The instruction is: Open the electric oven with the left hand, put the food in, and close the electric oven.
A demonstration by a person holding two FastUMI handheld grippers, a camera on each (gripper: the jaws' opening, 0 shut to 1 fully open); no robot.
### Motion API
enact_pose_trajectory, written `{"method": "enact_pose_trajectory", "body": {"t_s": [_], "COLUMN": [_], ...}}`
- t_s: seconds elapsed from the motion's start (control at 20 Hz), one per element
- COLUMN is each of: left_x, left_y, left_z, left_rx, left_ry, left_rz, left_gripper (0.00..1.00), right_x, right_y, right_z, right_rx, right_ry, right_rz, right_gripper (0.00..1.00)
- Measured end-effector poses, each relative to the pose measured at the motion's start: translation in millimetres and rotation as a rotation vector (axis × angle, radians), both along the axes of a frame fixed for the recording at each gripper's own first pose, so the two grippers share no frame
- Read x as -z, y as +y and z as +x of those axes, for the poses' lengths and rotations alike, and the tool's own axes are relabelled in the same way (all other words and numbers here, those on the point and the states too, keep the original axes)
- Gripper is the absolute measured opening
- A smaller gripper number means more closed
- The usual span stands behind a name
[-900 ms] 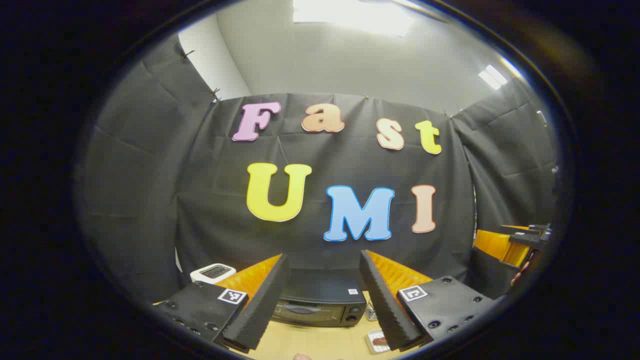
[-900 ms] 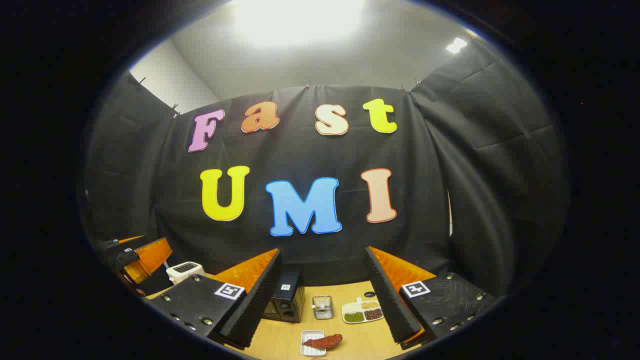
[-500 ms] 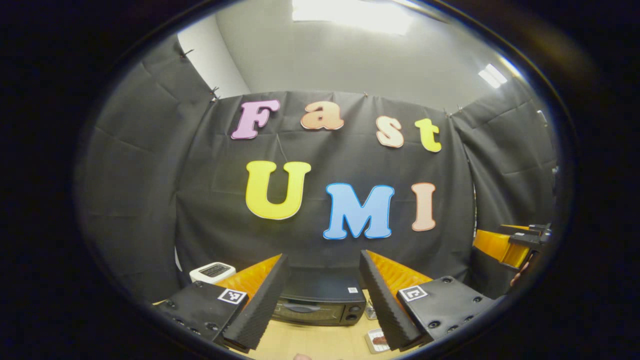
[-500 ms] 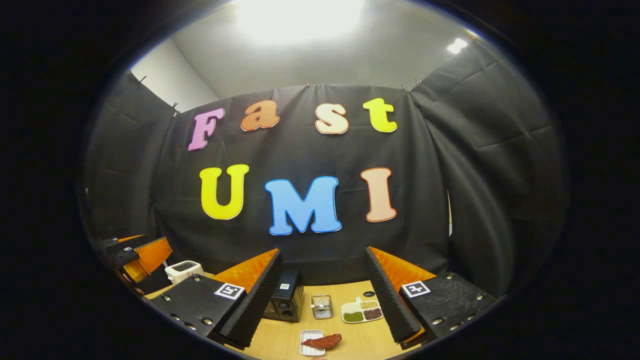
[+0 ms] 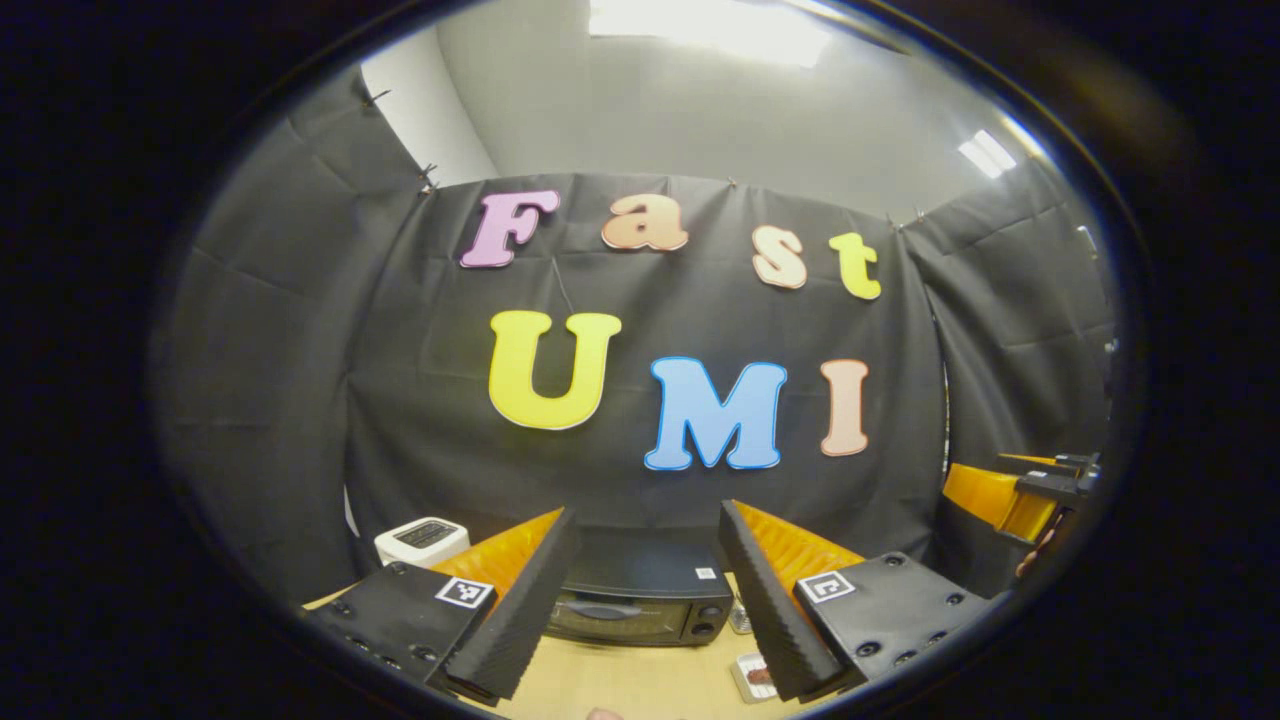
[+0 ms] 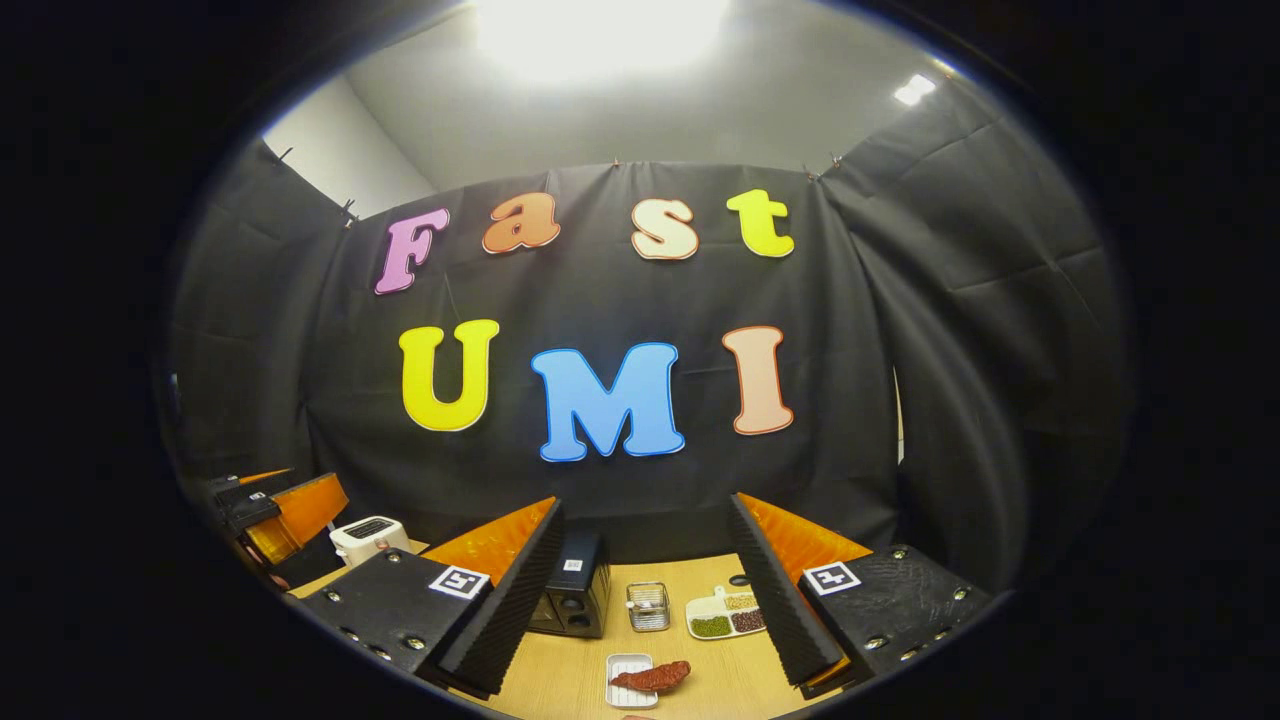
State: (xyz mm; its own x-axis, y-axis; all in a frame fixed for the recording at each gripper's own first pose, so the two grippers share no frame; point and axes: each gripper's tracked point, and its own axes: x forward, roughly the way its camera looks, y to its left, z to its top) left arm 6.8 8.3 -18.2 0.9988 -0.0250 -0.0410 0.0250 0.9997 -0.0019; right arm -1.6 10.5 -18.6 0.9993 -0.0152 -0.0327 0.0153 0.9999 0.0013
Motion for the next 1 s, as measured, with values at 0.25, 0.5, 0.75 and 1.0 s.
{"method": "enact_pose_trajectory", "body": {"t_s": [0.25, 0.5, 0.75, 1.0], "left_x": [28, 75, 130, 191], "left_y": [7, 13, 22, 32], "left_z": [18, 51, 97, 146], "left_rx": [0.002, 0.009, 0.023, 0.041], "left_ry": [0.047, 0.139, 0.254, 0.372], "left_rz": [0.020, -0.013, -0.021, -0.008], "left_gripper": [0.98, 0.99, 0.99, 0.92], "right_x": [10, 18, 33, 49], "right_y": [-1, -1, -9, -18], "right_z": [5, 14, 25, 33], "right_rx": [0.004, 0.001, 0.027, 0.053], "right_ry": [0.019, 0.033, 0.070, 0.114], "right_rz": [0.005, -0.013, -0.027, -0.040], "right_gripper": [0.98, 0.99, 0.94, 0.98]}}
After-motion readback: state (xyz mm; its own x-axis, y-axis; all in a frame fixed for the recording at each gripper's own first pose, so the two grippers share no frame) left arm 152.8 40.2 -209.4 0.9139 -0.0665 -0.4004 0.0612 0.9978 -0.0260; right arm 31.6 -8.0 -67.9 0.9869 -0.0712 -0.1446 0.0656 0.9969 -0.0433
